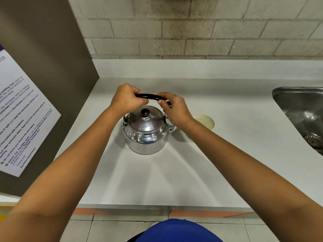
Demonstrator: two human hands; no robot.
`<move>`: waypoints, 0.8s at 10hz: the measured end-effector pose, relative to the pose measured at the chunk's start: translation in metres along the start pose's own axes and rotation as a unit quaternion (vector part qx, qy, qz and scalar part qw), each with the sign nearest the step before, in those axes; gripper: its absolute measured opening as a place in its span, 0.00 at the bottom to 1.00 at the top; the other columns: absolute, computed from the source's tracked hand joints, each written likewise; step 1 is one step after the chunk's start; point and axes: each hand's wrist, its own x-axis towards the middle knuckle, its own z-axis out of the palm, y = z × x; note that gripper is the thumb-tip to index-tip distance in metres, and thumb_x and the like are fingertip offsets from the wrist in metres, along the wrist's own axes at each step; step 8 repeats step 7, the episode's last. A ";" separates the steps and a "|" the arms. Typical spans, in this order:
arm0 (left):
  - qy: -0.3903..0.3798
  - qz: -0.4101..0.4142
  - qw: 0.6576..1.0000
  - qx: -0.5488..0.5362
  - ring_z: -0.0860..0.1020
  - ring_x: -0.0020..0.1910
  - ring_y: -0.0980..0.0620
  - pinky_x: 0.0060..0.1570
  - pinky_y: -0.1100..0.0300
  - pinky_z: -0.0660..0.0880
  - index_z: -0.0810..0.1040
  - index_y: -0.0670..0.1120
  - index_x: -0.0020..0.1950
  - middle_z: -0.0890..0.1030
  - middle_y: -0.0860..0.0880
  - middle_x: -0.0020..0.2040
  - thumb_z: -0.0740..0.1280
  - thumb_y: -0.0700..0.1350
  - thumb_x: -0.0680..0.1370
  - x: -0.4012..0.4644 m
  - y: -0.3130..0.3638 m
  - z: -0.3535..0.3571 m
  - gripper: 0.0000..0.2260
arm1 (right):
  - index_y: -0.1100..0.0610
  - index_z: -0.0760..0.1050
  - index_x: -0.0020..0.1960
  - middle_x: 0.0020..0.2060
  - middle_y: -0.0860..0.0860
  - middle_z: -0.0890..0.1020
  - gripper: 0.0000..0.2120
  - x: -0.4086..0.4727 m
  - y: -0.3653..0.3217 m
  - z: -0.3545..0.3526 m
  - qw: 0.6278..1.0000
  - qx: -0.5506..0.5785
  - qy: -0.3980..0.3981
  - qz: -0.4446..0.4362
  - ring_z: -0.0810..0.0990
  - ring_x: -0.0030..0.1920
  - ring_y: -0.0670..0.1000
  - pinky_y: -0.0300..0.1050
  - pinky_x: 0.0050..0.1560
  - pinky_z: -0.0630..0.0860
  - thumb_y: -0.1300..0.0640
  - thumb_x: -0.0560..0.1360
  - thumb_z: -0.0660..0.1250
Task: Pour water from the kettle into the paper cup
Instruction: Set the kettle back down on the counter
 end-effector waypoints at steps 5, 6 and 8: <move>0.033 0.037 0.999 0.014 0.70 0.26 0.52 0.27 0.64 0.65 0.71 0.52 0.25 0.71 0.53 0.24 0.69 0.45 0.64 -0.003 -0.015 0.005 0.10 | 0.57 0.77 0.57 0.47 0.51 0.80 0.12 0.001 0.002 0.006 1.000 0.010 0.010 0.006 0.77 0.45 0.49 0.40 0.49 0.72 0.59 0.76 0.62; 0.023 0.053 0.998 0.005 0.77 0.35 0.49 0.35 0.61 0.73 0.76 0.55 0.35 0.78 0.54 0.32 0.68 0.47 0.63 -0.009 -0.017 0.000 0.04 | 0.57 0.76 0.59 0.48 0.49 0.79 0.13 -0.002 -0.002 0.005 1.000 0.001 0.004 0.012 0.77 0.46 0.49 0.40 0.51 0.73 0.58 0.75 0.63; 0.010 0.080 0.997 -0.010 0.79 0.45 0.48 0.48 0.53 0.77 0.79 0.54 0.45 0.80 0.54 0.43 0.66 0.49 0.62 -0.010 -0.013 -0.005 0.12 | 0.56 0.75 0.61 0.48 0.49 0.78 0.15 0.000 -0.005 0.000 1.000 -0.003 0.009 0.014 0.77 0.45 0.49 0.42 0.50 0.74 0.57 0.75 0.64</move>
